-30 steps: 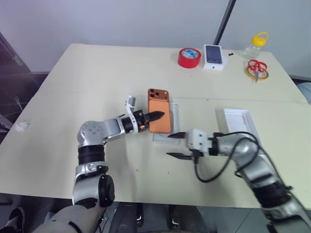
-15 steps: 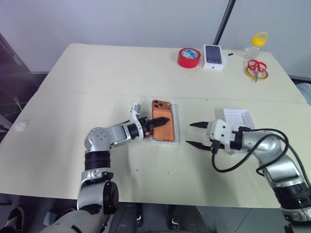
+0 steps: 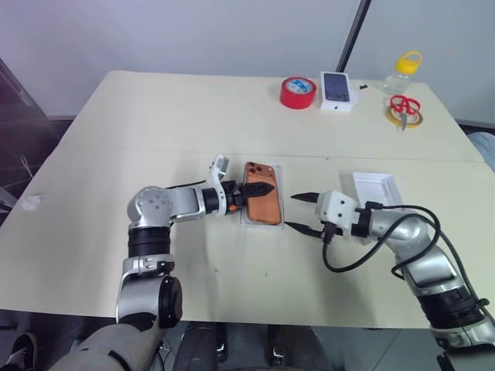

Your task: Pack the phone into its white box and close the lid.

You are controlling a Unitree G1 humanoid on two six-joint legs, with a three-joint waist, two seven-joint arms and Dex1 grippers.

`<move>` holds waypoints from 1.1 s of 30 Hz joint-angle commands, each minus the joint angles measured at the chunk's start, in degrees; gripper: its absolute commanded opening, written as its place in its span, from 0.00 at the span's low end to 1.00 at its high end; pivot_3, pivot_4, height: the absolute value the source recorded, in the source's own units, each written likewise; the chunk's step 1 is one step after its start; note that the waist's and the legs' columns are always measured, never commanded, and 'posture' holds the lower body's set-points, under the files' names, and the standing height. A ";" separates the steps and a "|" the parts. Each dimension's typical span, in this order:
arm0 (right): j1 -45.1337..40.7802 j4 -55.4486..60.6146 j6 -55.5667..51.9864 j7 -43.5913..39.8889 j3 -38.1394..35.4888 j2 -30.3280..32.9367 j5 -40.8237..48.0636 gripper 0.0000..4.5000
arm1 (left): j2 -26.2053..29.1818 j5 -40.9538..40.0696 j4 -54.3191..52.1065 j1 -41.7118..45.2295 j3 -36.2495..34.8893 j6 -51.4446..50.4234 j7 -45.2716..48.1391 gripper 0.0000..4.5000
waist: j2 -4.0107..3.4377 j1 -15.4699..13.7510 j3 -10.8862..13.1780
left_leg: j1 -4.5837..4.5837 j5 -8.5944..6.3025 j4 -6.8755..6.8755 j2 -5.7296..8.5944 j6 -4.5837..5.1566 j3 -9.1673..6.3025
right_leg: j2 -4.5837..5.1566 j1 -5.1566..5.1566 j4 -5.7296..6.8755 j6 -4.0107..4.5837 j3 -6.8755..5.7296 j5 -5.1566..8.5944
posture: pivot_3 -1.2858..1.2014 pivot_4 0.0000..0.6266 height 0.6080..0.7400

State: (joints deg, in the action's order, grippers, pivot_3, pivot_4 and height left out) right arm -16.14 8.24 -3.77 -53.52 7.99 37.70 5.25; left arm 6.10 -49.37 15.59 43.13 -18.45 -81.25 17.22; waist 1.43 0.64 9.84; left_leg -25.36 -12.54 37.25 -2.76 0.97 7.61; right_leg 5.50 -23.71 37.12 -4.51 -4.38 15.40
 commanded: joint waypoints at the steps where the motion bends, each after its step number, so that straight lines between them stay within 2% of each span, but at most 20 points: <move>1: -1.28 -0.37 1.35 0.66 -0.71 -0.17 -0.11 0.69 | 1.94 -0.55 -4.44 -0.12 -0.28 -1.97 -0.30 0.84 | 0.00 0.03 0.00 | 0.00 0.01 0.00 0.00 -0.02 0.00 | 0.00 0.00 0.00 0.00 0.00 0.00 | 0.52 0.24 0.95; 7: -1.34 -1.17 1.89 0.75 -0.19 -0.46 -0.52 0.69 | 3.66 -1.51 -6.22 2.36 -2.91 -4.32 -0.85 0.84 | 0.00 0.02 0.00 | 0.00 0.07 0.00 0.00 -0.12 0.00 | 0.00 0.00 0.01 -0.01 -0.01 0.00 | 0.52 0.24 0.95; 11: -2.96 -1.57 1.65 1.34 0.48 -1.86 -0.81 0.69 | 3.53 0.44 -6.12 1.83 0.96 -2.61 0.73 0.84 | 0.00 -0.08 0.00 | 0.00 0.07 0.02 0.03 -0.12 0.00 | 0.01 0.03 0.00 -0.01 -0.02 0.00 | 0.52 0.24 0.95; 20: -3.64 -2.63 2.14 1.79 0.21 -1.69 -1.09 0.69 | 1.14 2.48 -3.03 1.89 3.22 1.91 2.16 0.84 | 0.00 -0.04 0.00 | 0.01 0.08 0.03 0.03 -0.12 0.00 | 0.00 0.05 0.01 -0.02 -0.04 0.00 | 0.52 0.24 0.95; 26: -2.75 -2.34 2.21 1.72 -0.67 -0.71 -1.27 0.69 | 5.64 2.27 -4.99 0.31 2.86 -0.21 3.89 0.84 | 0.00 0.17 0.00 | 0.02 0.09 0.03 0.02 -0.13 -0.01 | -0.02 0.04 0.05 -0.03 -0.04 0.00 | 0.52 0.24 0.95; 32: -3.43 -3.65 2.10 1.99 -1.92 0.13 -1.29 0.69 | 7.17 1.54 -7.50 0.77 0.28 -1.23 3.18 0.84 | 0.00 -0.05 0.00 | 0.02 0.09 0.04 0.02 -0.15 -0.02 | -0.01 0.06 0.05 -0.03 -0.04 0.00 | 0.52 0.24 0.95; 33: -4.24 -4.91 0.70 2.09 -2.62 0.12 -0.69 0.64 | 7.39 3.22 -7.52 0.86 -0.13 2.28 2.36 0.79 | 0.00 -0.05 0.00 | 0.02 0.09 0.04 0.02 -0.15 -0.02 | -0.01 0.06 0.05 -0.03 -0.05 0.00 | 0.52 0.24 0.95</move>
State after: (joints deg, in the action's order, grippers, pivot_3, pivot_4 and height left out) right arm -18.82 4.18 -2.57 -52.01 8.19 36.93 3.58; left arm 13.03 -46.76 10.15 43.30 -17.15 -82.56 20.12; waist 1.43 0.59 9.84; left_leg -25.34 -12.44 37.29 -2.73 0.82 7.58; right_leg 5.49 -23.64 37.18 -4.55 -4.43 15.40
